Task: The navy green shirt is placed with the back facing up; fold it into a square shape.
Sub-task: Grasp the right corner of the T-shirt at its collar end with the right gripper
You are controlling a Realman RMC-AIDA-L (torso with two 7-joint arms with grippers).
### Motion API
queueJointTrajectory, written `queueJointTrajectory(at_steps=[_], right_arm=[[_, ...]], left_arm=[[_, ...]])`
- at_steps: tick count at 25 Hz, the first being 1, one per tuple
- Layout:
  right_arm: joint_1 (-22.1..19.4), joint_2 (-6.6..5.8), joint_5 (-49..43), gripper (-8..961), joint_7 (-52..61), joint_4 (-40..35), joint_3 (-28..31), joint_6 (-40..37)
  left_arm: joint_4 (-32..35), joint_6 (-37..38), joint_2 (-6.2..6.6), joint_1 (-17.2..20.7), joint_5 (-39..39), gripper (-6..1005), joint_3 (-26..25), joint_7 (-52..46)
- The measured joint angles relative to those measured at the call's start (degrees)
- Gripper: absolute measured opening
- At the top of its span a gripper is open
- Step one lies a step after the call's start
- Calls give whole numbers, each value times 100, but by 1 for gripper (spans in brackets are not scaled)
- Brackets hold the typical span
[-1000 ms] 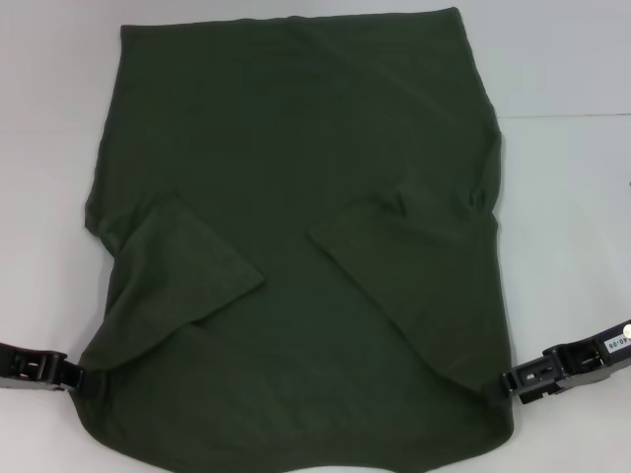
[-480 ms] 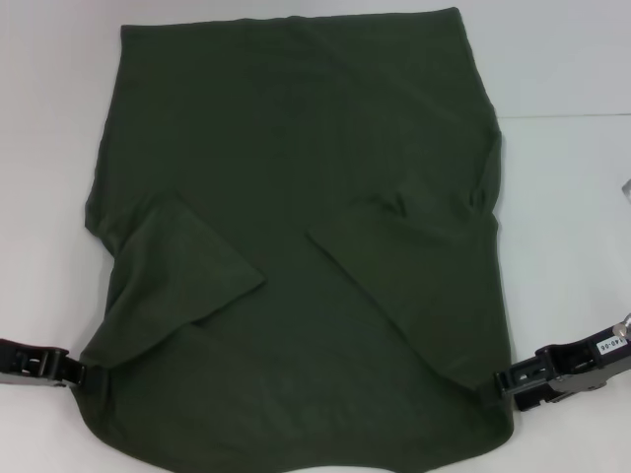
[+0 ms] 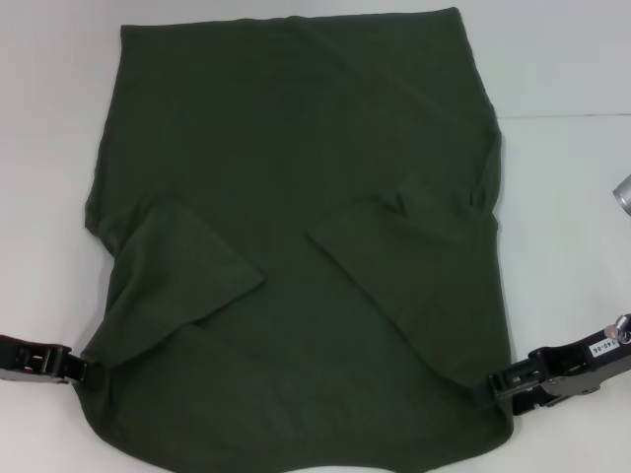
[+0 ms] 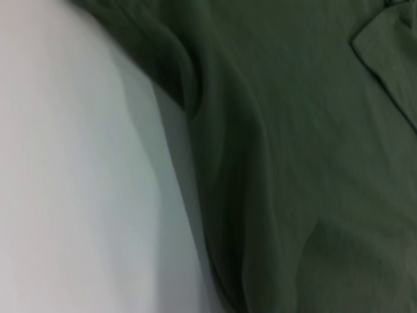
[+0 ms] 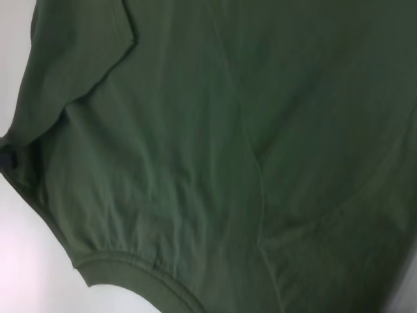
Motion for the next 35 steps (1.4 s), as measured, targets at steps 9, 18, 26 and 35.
queueJointTrajectory(at_steps=[9,18,26,35], right_arm=[[62,41,2,881,62,17,2,16],[152,89,-8,871,198,27,-75,142],[200,103,-15,839,259,-8,-243,191],[200,104,-15,616,283,-26,-288,226]], left_arm=[[0,0,4,-22,0,30,-1,1],[0,1,5,-51,0,30,-17,0],[0,-5,19,-79,0,29,-15,0],[0,-16,23,-99,-4,30,-2,0]])
